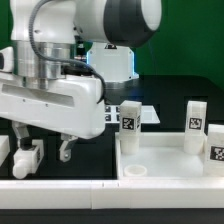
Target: Assemble square table
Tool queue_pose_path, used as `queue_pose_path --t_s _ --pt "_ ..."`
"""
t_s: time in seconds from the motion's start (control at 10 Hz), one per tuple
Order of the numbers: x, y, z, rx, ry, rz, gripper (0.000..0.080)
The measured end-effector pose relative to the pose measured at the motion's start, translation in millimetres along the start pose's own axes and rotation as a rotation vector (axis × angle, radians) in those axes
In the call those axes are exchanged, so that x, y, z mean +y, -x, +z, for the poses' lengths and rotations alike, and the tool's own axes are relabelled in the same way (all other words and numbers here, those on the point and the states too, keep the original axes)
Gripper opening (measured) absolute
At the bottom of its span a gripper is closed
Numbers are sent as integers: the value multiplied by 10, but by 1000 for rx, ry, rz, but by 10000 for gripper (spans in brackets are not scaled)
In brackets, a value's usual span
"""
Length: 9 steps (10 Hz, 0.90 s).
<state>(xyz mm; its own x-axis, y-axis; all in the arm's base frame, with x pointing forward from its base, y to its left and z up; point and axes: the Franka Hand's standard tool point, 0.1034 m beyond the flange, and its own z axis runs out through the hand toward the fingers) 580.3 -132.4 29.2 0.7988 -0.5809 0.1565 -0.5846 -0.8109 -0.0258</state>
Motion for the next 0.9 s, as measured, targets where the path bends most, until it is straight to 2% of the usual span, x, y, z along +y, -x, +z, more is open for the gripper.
queue_pose_path --t_s 0.3,0.5,0.7,0.9 --pt "-200 57 -17 14 -10 15 649" --pt "-131 4 -95 -10 -16 20 649" --pt "4 -78 -223 -38 -31 44 649" --pt "176 -98 -212 -36 -28 29 649"
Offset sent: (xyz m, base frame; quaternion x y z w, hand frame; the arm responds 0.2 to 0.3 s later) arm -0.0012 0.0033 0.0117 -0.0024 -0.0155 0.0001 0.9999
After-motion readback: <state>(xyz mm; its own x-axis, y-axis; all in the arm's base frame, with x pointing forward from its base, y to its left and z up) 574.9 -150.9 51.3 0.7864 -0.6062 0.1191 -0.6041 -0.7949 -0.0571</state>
